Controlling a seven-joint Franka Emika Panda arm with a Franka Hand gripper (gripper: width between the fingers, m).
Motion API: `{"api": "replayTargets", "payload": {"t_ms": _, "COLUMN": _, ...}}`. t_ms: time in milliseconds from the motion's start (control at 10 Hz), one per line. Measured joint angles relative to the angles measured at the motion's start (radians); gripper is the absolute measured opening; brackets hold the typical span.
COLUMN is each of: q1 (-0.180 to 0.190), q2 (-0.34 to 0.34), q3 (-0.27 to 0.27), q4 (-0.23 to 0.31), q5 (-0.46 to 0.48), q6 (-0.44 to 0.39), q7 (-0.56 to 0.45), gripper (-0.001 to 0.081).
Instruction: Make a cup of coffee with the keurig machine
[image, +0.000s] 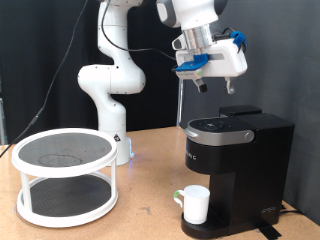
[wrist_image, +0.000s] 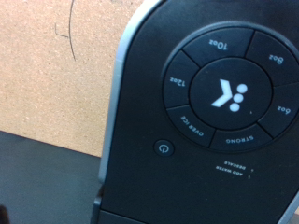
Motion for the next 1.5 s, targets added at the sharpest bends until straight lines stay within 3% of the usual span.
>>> {"api": "replayTargets", "payload": {"t_ms": 200, "q1": 0.002, "q2": 0.003, "q3": 0.004, "q4": -0.017, "q5": 0.001, "q6": 0.006, "q7": -0.008, "gripper": 0.0734}}
{"api": "replayTargets", "payload": {"t_ms": 300, "q1": 0.002, "q2": 0.004, "q3": 0.006, "q4": -0.031, "q5": 0.001, "q6": 0.014, "q7": -0.013, "gripper": 0.0612}}
{"api": "replayTargets", "payload": {"t_ms": 400, "q1": 0.002, "q2": 0.005, "q3": 0.010, "q4": -0.045, "q5": 0.001, "q6": 0.027, "q7": -0.017, "gripper": 0.0612}}
{"api": "replayTargets", "payload": {"t_ms": 700, "q1": 0.003, "q2": 0.005, "q3": 0.015, "q4": -0.079, "q5": 0.001, "q6": 0.055, "q7": -0.026, "gripper": 0.0187}}
{"api": "replayTargets", "payload": {"t_ms": 800, "q1": 0.003, "q2": 0.005, "q3": 0.016, "q4": -0.089, "q5": 0.001, "q6": 0.065, "q7": -0.028, "gripper": 0.0187}}
{"api": "replayTargets", "payload": {"t_ms": 900, "q1": 0.004, "q2": 0.005, "q3": 0.016, "q4": -0.099, "q5": 0.001, "q6": 0.072, "q7": -0.031, "gripper": 0.0045}}
{"api": "replayTargets", "payload": {"t_ms": 1500, "q1": 0.003, "q2": 0.021, "q3": 0.017, "q4": -0.138, "q5": -0.019, "q6": 0.093, "q7": -0.033, "gripper": 0.0001}}
